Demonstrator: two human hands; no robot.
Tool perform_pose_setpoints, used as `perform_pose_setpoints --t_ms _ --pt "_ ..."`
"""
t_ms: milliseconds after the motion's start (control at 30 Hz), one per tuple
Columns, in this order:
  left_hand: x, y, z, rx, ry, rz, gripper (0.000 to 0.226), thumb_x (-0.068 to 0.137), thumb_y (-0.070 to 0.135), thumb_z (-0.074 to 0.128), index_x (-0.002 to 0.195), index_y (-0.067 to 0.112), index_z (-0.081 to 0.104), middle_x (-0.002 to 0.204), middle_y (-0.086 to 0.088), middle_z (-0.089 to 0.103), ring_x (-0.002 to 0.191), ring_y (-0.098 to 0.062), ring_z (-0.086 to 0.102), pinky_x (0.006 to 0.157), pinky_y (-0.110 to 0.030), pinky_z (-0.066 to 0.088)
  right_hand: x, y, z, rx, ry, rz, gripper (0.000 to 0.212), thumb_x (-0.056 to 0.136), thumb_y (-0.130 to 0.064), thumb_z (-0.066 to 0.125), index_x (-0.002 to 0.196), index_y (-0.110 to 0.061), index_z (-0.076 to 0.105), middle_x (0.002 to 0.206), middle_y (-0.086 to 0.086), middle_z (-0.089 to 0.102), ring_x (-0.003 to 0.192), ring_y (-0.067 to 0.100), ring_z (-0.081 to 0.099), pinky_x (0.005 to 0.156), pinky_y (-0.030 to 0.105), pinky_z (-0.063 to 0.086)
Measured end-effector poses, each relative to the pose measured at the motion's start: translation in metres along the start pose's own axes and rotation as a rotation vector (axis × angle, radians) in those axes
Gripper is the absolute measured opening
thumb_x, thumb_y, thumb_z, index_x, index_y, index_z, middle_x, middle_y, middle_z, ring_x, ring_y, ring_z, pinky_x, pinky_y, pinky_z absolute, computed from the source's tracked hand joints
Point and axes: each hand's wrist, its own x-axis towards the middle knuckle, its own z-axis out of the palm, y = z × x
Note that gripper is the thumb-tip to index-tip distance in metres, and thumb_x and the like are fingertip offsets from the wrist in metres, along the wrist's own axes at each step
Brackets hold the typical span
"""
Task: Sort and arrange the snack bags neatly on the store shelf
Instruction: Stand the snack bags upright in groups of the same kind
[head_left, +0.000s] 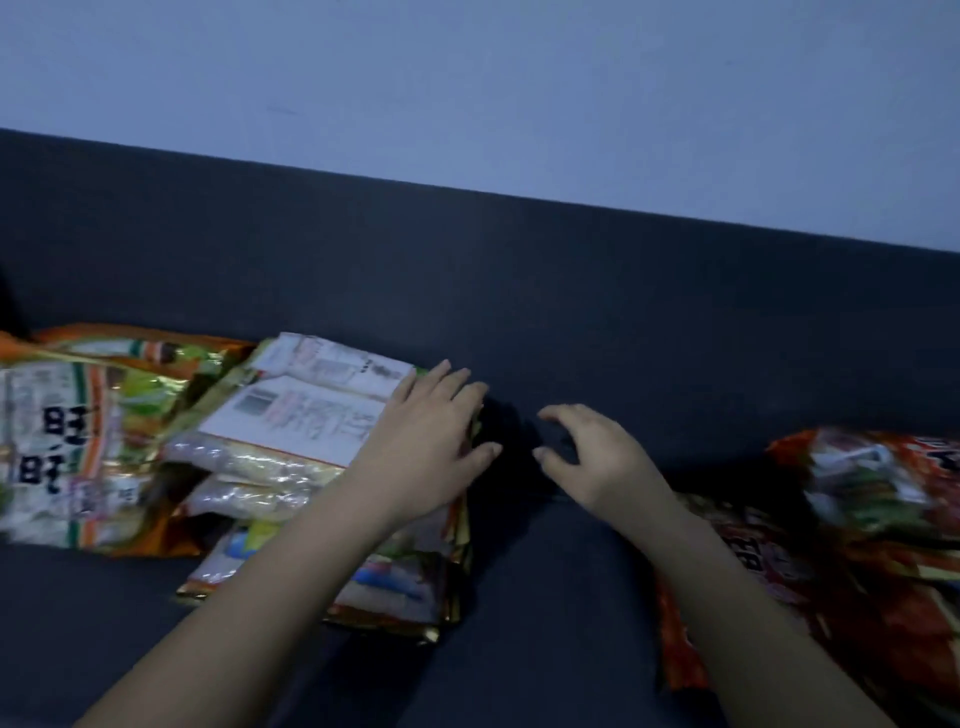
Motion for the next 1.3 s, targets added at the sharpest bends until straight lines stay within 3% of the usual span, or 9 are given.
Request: perform_pose_setpoints --t_ms 133,267,367,567,700,833,933,1100,1300 --pt "-0.047 -0.077 -0.023 -0.021 0.067 -0.203 0.094 0.069 0.073 0.016 0.143 0.017 0.036 0.152 -0.005 0.031 0.142 -0.022 0.023 0.115 -0.037 0.017 0.015 -0.047 0.033 0.362 -0.200 0.079 0.069 0.086 -0.053 0.055 0.144 -0.030 0.026 0.136 -0.011 0.035 0.129 0.008 0.034 0.101 0.022 0.030" --pt "-0.077 -0.144 -0.025 -0.090 -0.002 -0.470 0.108 0.059 0.088 0.022 0.136 0.015 0.042 0.137 -0.008 0.046 0.126 -0.028 0.043 0.101 -0.041 0.038 0.019 -0.070 0.058 0.666 -0.275 0.175 0.050 0.069 -0.062 0.065 0.110 -0.056 0.037 0.133 -0.014 0.048 0.119 0.006 0.049 0.105 0.030 0.039" --pt "-0.084 -0.163 -0.019 -0.373 -0.058 -0.550 0.094 0.059 0.090 0.042 0.123 0.021 0.048 0.121 -0.001 0.057 0.107 -0.020 0.054 0.088 -0.037 0.046 0.021 -0.071 0.079 0.777 -0.240 0.177 0.076 0.050 -0.075 0.073 0.116 -0.061 0.039 0.133 -0.010 0.051 0.117 0.007 0.053 0.105 0.036 0.042" --pt "-0.080 -0.151 -0.011 -0.667 0.060 -0.452 0.073 0.059 0.079 0.064 0.116 0.036 0.051 0.103 0.019 0.065 0.095 -0.005 0.062 0.082 -0.037 0.054 0.014 -0.079 0.079 0.978 -0.168 0.175 0.051 0.081 -0.018 0.071 0.118 -0.039 0.043 0.111 -0.009 0.068 0.097 0.004 0.066 0.082 0.019 0.053" --pt "-0.064 -0.124 -0.013 -0.697 0.079 -0.295 0.073 0.057 0.069 0.073 0.119 0.038 0.049 0.104 0.024 0.063 0.099 -0.002 0.059 0.083 -0.026 0.048 0.000 -0.066 0.056 1.001 -0.017 0.230 0.054 0.081 -0.009 0.069 0.124 -0.031 0.044 0.107 -0.010 0.069 0.090 0.000 0.067 0.068 0.012 0.051" --pt "-0.045 -0.077 -0.002 -0.691 0.083 -0.125 0.066 0.065 0.057 0.072 0.120 0.046 0.039 0.103 0.030 0.057 0.093 0.007 0.055 0.072 -0.006 0.040 -0.023 -0.031 0.013 0.827 0.164 0.305 0.052 0.078 -0.027 0.072 0.123 -0.035 0.048 0.103 -0.017 0.067 0.085 -0.006 0.066 0.067 0.008 0.047" --pt "-0.033 -0.027 0.023 -0.680 0.012 0.016 0.062 0.078 0.048 0.068 0.129 0.041 0.033 0.100 0.019 0.065 0.087 0.006 0.060 0.073 -0.017 0.048 -0.046 0.014 -0.020 0.594 0.201 0.413 0.064 0.073 -0.054 0.070 0.130 -0.040 0.044 0.114 -0.021 0.061 0.098 -0.003 0.061 0.085 0.018 0.047" --pt "-0.013 0.058 0.104 -0.550 -0.214 0.121 0.063 0.091 0.045 0.054 0.142 0.020 0.029 0.136 0.002 0.051 0.120 -0.019 0.052 0.097 -0.028 0.040 -0.096 0.081 -0.043 0.200 0.077 0.478 0.060 0.079 -0.054 0.057 0.134 -0.044 0.035 0.127 -0.018 0.053 0.116 0.008 0.053 0.091 0.021 0.042" --pt "-0.017 0.102 0.166 -0.188 -0.531 0.089 0.071 0.099 0.043 0.035 0.150 0.012 -0.004 0.156 -0.016 0.010 0.134 -0.033 0.031 0.109 -0.036 0.028 -0.110 0.128 -0.002 -0.374 -0.251 0.744 0.102 0.070 -0.087 0.011 0.150 -0.024 0.005 0.158 0.012 0.006 0.145 0.029 0.006 0.116 0.039 0.010"
